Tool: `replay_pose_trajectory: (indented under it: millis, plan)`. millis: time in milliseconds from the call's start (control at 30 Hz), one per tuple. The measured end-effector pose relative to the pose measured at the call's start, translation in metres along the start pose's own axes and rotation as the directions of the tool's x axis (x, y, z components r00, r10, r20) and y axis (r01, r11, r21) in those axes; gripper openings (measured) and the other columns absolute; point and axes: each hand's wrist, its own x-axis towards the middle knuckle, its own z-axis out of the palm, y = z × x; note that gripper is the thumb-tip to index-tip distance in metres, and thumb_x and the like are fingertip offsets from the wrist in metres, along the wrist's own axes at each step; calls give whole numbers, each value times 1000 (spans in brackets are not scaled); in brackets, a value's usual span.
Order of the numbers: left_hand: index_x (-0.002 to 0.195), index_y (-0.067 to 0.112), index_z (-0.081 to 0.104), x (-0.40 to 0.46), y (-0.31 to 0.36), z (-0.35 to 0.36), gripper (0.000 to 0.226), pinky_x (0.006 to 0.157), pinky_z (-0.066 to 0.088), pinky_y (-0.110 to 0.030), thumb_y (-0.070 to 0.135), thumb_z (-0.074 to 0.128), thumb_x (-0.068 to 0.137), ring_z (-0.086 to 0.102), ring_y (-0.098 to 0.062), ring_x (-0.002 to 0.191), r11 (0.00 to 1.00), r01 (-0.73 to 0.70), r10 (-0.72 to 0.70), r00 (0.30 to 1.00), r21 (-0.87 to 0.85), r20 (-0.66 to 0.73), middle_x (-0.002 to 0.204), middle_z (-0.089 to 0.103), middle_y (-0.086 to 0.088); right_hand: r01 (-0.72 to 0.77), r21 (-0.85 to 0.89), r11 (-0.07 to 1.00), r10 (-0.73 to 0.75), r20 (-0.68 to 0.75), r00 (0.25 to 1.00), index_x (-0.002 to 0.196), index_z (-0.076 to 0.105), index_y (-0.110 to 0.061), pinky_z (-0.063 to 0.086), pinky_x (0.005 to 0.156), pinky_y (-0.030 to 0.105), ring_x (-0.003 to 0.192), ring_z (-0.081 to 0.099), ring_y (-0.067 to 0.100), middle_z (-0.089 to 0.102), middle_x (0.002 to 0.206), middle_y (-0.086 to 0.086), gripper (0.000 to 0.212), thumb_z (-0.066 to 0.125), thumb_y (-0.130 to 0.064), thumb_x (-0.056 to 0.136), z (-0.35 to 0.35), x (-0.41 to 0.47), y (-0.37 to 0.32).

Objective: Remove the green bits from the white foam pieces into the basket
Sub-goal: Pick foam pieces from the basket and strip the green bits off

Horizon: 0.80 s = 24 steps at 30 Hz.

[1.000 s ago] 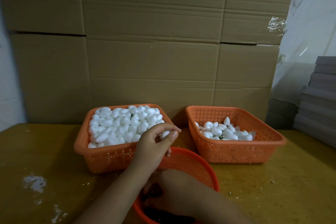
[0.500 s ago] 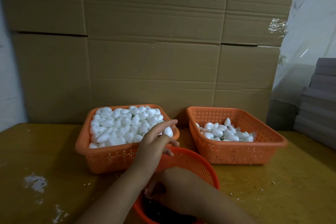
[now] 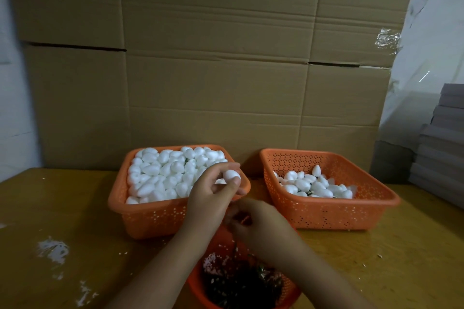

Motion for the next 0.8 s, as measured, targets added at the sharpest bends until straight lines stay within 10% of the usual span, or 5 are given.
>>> replay_pose_trajectory:
  millis: [233,467,800]
  plan:
    - [105,22,69,1,1,0,19,71,55,-24,9,62,93,70,-14,85,997,12,-13,1000,-76,-11,106,70,-1,-16,480,877,138,-220,966,81,70,-21,39,47,18,42,48,4,57,50,-6,10,67,-21,91,-8,5,-1]
    - [108,18,71,-1,6,4,17,60,55,-25,17,64,92,72,-21,87,909,214,-215,976,-359,36,100,73,-11,88,565,821,129,-333,934,90,63,-19,40,46,18,43,50,7,54,49,-2,6,68,-16,90,-3,3,-3]
    - [100,23,74,-2,5,4,13,63,55,-22,20,66,91,72,-15,80,912,248,-231,969,-327,91,90,75,-7,155,572,806,137,-435,890,87,67,-16,46,55,23,63,64,17,68,70,7,12,59,-14,95,-5,3,-3]
